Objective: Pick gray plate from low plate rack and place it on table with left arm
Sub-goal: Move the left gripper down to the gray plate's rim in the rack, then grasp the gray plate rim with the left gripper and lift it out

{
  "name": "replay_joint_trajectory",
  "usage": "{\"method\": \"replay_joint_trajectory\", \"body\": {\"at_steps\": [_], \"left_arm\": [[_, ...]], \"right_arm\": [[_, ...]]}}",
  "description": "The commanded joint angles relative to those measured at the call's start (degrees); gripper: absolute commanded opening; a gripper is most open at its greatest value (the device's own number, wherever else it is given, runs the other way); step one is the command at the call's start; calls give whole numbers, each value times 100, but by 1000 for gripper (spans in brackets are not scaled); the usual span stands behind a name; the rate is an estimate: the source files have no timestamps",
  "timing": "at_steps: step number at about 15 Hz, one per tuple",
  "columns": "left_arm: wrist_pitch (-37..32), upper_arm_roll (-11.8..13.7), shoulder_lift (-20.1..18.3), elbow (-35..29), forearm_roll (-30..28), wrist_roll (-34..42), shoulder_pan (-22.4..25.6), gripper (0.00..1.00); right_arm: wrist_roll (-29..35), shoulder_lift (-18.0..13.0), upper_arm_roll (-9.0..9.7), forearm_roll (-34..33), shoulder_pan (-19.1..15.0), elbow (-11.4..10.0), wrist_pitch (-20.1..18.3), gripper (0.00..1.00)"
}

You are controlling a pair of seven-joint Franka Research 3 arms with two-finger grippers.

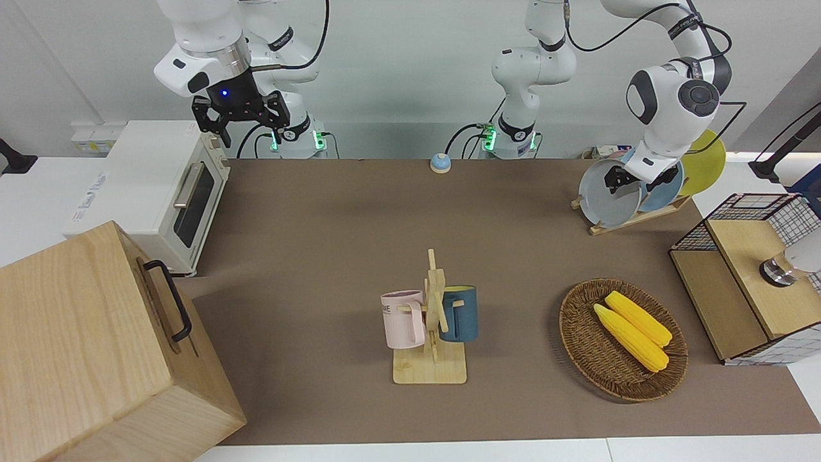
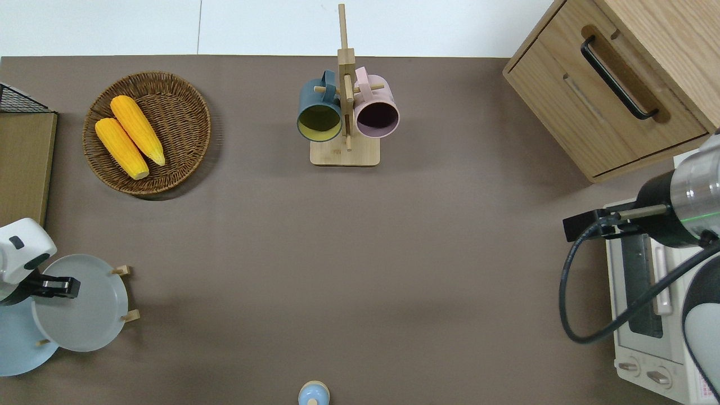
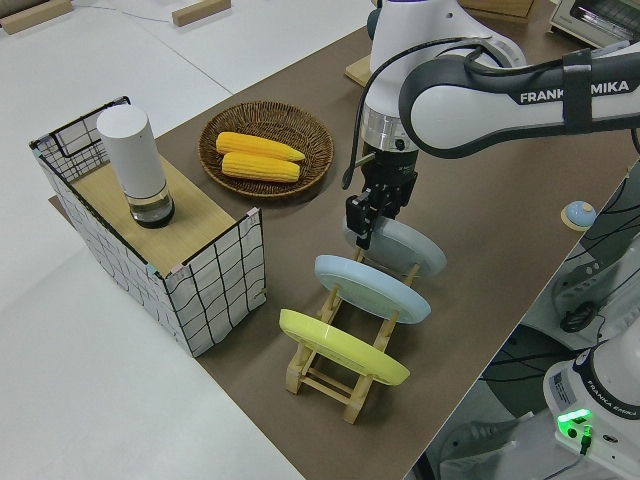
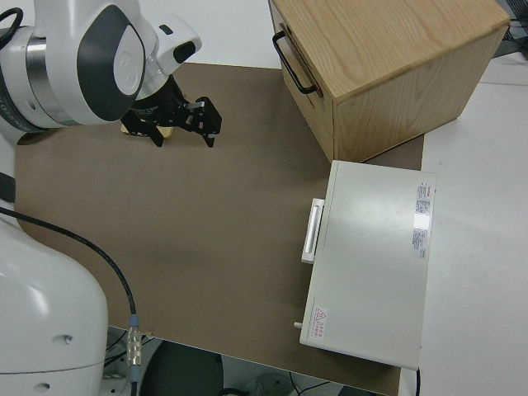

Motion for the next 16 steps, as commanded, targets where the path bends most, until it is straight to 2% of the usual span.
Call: {"method": "replay_joint_trajectory", "body": {"at_steps": [1, 6, 8, 13, 16], "left_arm": [[138, -2, -140, -171, 122, -104, -4, 0], [-11, -11, -158, -136, 122, -69, -21, 0], [-318, -20, -184, 65, 113, -78, -65, 0], [-1354, -152, -246, 1058, 104, -113, -126, 0], [-1934, -380, -246, 1550, 96, -271, -118, 0]], "right_arm": [[-8, -14, 32, 59, -56, 35, -75, 990], [-8, -14, 32, 59, -56, 35, -75, 987], [-8, -14, 32, 59, -56, 35, -75, 990], [-8, -14, 32, 59, -56, 35, -75, 990], [-8, -14, 32, 59, -56, 35, -75, 987]]}}
